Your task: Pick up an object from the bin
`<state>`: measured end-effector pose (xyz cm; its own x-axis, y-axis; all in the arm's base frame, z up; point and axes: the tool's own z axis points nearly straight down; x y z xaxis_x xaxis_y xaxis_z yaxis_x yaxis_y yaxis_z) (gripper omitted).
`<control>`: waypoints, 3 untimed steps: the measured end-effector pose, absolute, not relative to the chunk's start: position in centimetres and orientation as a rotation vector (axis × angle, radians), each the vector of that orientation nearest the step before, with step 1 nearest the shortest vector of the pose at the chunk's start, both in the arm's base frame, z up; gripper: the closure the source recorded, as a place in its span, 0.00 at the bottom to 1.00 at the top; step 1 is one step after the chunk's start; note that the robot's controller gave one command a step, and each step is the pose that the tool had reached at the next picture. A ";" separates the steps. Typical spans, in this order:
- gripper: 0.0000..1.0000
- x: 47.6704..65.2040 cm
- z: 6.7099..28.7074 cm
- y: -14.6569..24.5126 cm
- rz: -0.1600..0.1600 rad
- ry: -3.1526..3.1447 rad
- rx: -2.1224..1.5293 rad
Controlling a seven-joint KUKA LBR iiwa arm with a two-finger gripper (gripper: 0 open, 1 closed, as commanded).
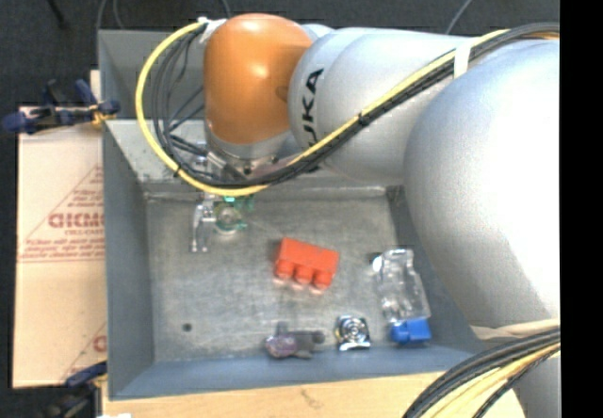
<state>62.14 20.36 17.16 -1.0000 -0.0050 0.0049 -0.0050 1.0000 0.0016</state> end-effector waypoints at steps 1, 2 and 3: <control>0.00 65.3 12.0 12.6 0.007 -3.141 0.061; 0.00 65.0 7.5 12.3 -0.010 -3.147 -0.128; 0.00 64.0 7.7 11.9 -0.010 -3.134 -0.335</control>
Offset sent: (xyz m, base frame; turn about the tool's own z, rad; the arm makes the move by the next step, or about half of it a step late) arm 0.0293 -0.0700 -0.0490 -0.0412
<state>63.97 11.93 7.68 -0.9774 0.2112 -0.0099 0.2111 0.9774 0.0075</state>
